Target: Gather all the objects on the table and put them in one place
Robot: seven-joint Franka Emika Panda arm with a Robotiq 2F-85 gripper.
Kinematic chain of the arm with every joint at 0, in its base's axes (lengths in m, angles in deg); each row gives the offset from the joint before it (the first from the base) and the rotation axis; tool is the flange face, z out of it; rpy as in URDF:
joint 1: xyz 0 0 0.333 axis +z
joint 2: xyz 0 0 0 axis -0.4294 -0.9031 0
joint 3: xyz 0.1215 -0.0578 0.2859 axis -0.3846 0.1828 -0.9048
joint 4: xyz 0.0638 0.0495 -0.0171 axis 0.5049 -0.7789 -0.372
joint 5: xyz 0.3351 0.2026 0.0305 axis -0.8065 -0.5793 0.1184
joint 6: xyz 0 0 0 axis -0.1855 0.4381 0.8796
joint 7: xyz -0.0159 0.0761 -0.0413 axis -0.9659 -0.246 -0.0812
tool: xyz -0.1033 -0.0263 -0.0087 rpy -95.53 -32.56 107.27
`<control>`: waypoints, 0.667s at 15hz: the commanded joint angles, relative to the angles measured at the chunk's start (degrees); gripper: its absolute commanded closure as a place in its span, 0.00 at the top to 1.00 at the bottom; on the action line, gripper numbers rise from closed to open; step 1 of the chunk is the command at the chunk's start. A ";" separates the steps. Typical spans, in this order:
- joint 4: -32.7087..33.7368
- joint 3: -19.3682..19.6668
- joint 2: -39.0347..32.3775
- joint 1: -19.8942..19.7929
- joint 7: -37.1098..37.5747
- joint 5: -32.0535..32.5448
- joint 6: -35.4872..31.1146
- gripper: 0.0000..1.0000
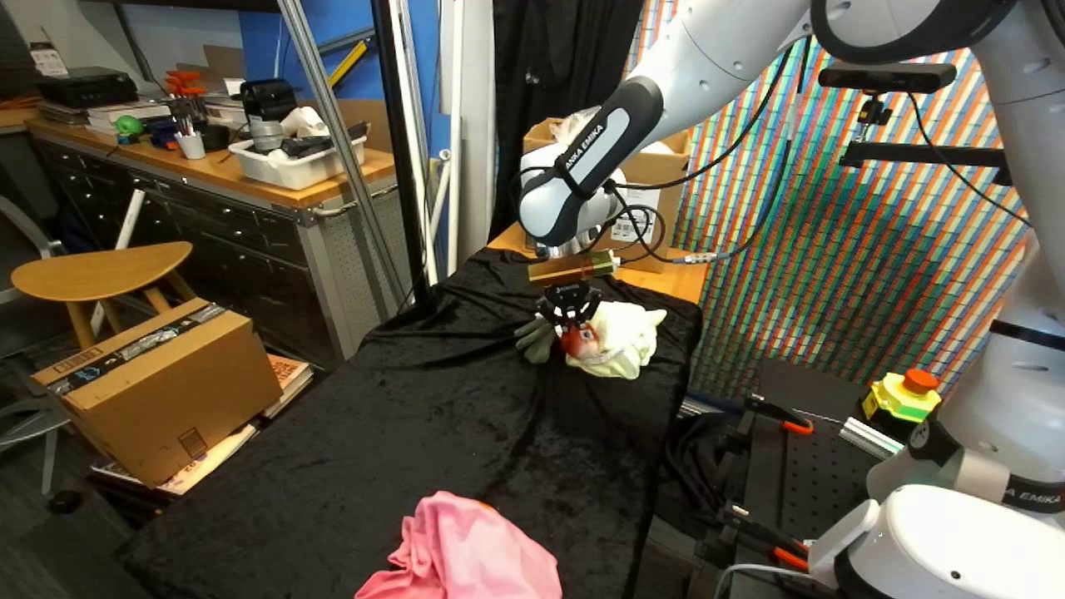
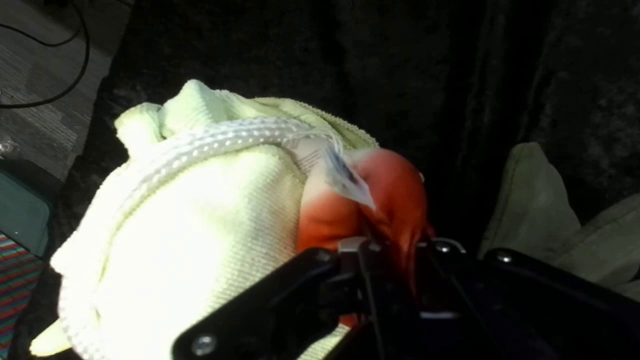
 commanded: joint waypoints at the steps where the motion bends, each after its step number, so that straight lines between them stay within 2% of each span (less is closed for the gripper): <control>1: 0.82 -1.11 -0.34 -1.08 -0.90 -1.65 0.10 0.08; 2: 0.82 -1.58 -0.22 -1.36 -1.69 -2.03 -0.10 0.09; 3: 0.67 -2.01 0.03 -1.61 -2.53 -2.39 -0.28 0.37; 4: 0.66 -2.38 0.13 -1.75 -3.36 -2.56 -0.12 0.37; 10: 0.24 -2.63 1.01 -1.03 -4.24 -2.16 0.27 0.83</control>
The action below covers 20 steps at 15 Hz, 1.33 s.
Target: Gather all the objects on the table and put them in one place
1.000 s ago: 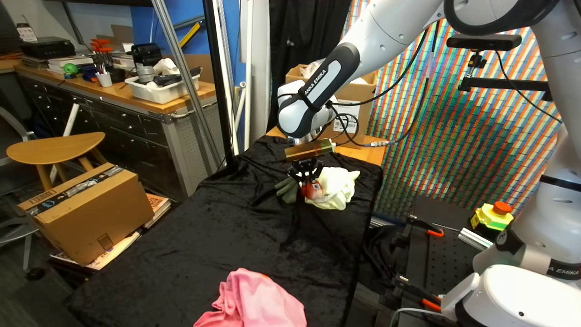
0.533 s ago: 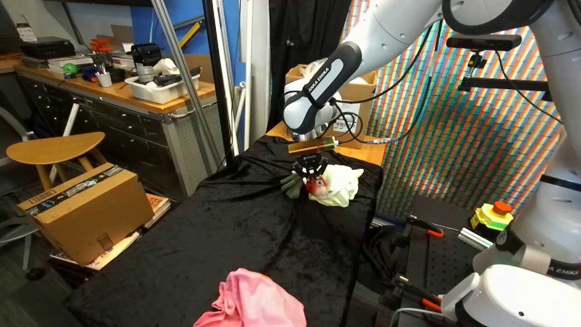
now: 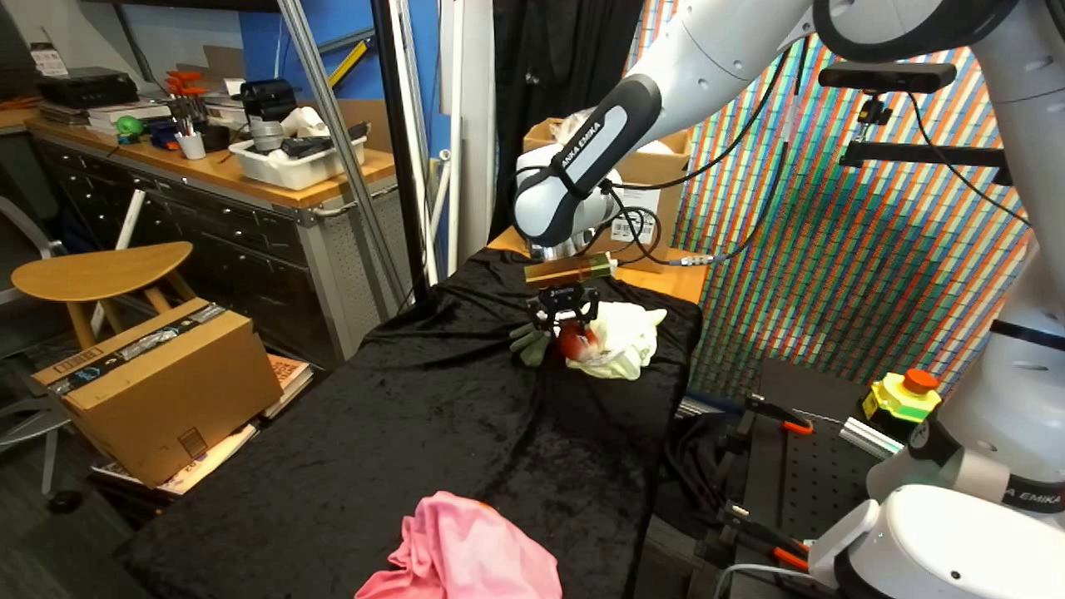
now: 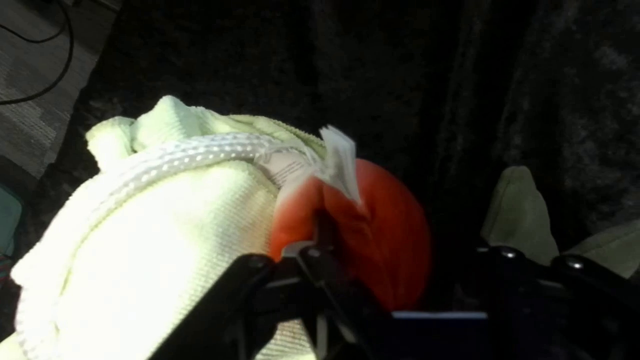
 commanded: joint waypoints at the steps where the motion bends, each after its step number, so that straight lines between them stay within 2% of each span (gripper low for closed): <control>1: -0.07 -0.37 1.21 -0.13 -1.55 -0.89 0.45 0.89; 2: -0.28 -0.26 1.63 0.04 -1.38 -0.66 0.48 0.98; 3: -0.62 -0.24 2.31 0.14 -1.53 -0.51 0.45 1.00; 8: -2.73 -0.05 7.68 2.61 -3.03 2.80 0.91 1.00; 13: -3.63 -2.55 13.28 7.02 -7.41 9.41 2.85 1.00; 17: 0.14 -6.26 12.11 10.79 -10.16 13.29 5.01 1.00; 20: 2.95 -9.11 9.32 12.84 -14.55 13.78 4.02 1.00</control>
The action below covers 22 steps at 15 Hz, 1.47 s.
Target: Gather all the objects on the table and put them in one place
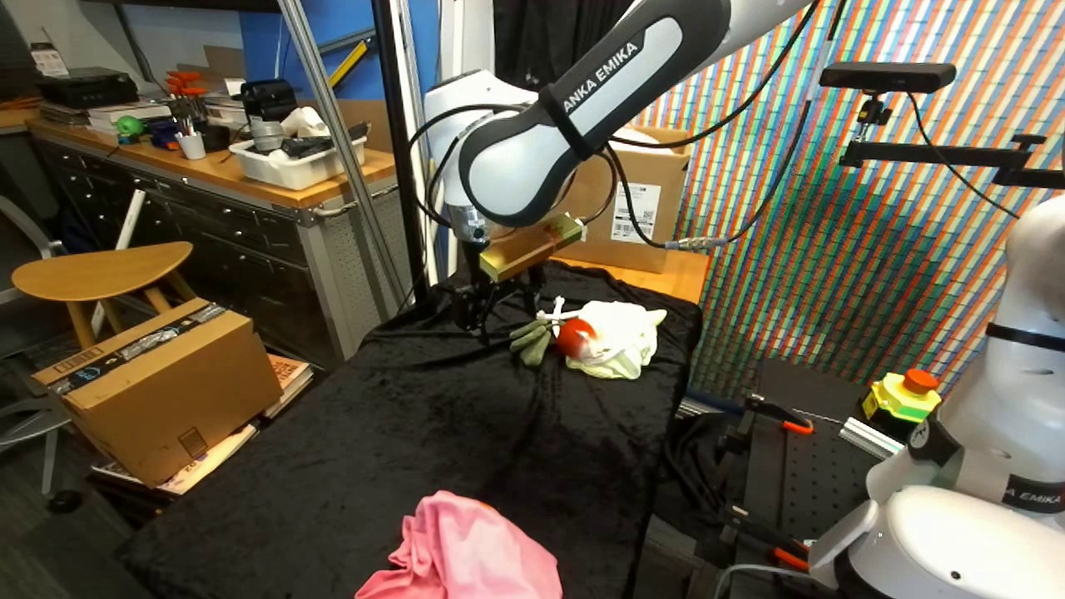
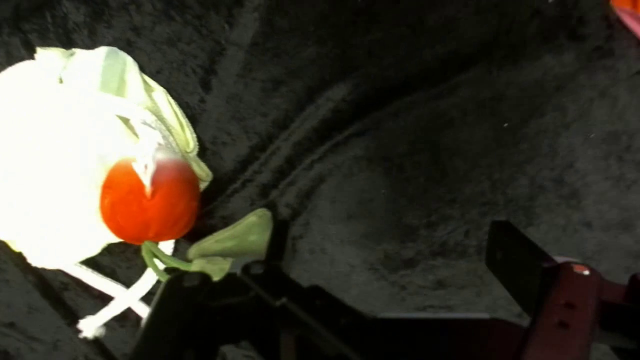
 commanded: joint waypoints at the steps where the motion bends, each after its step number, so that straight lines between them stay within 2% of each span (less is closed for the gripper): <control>1: 4.42 -2.70 -3.61 1.94 -6.30 1.33 0.27 1.00; 5: 7.50 -5.77 -8.61 3.36 -14.74 0.74 -0.92 1.00; 12: 11.67 -13.03 -13.86 1.34 -33.58 -6.64 2.75 1.00; 16: 13.64 -16.75 -14.93 -0.03 -43.05 -11.39 7.27 1.00; 19: 15.54 -16.93 -16.41 0.94 -44.48 -12.51 9.17 1.00; 22: 17.27 -15.51 -18.84 2.94 -41.80 -10.78 6.59 1.00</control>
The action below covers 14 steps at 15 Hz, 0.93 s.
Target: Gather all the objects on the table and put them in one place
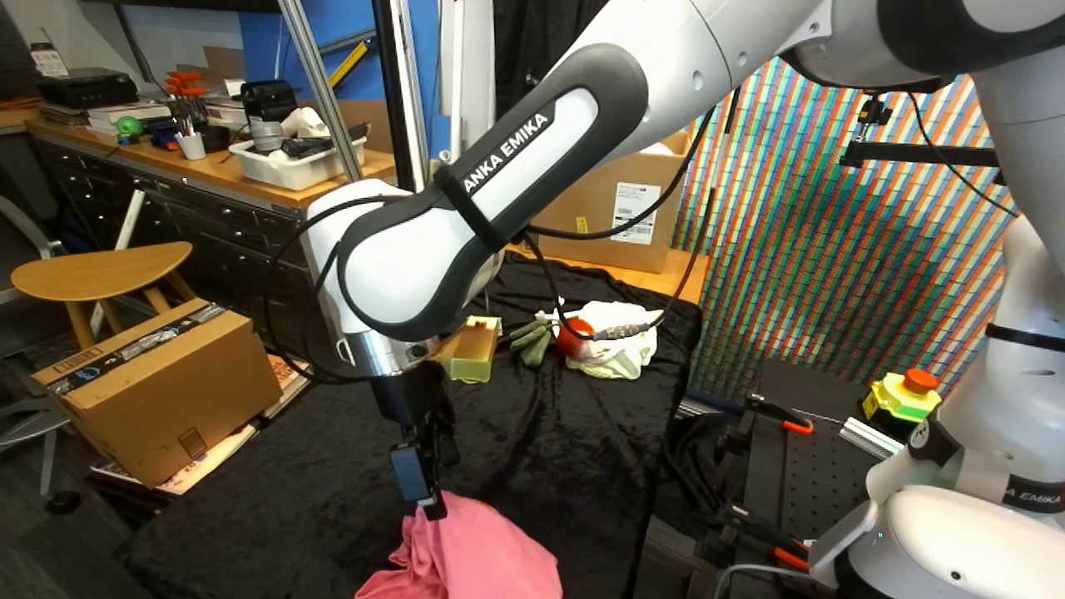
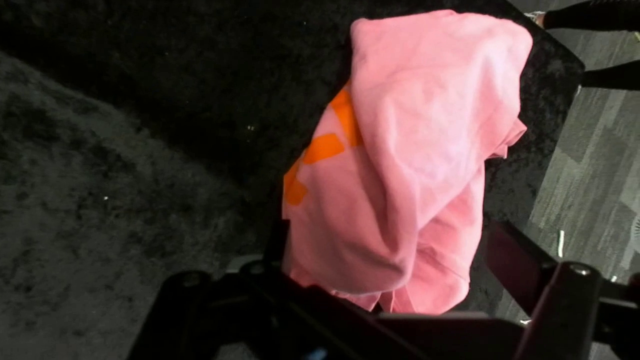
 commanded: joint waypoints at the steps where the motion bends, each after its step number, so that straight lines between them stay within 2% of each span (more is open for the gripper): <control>1: 4.34 0.85 -3.85 1.68 0.79 0.67 -0.52 1.00; 14: 8.76 1.74 -8.61 3.37 1.03 3.09 1.63 1.00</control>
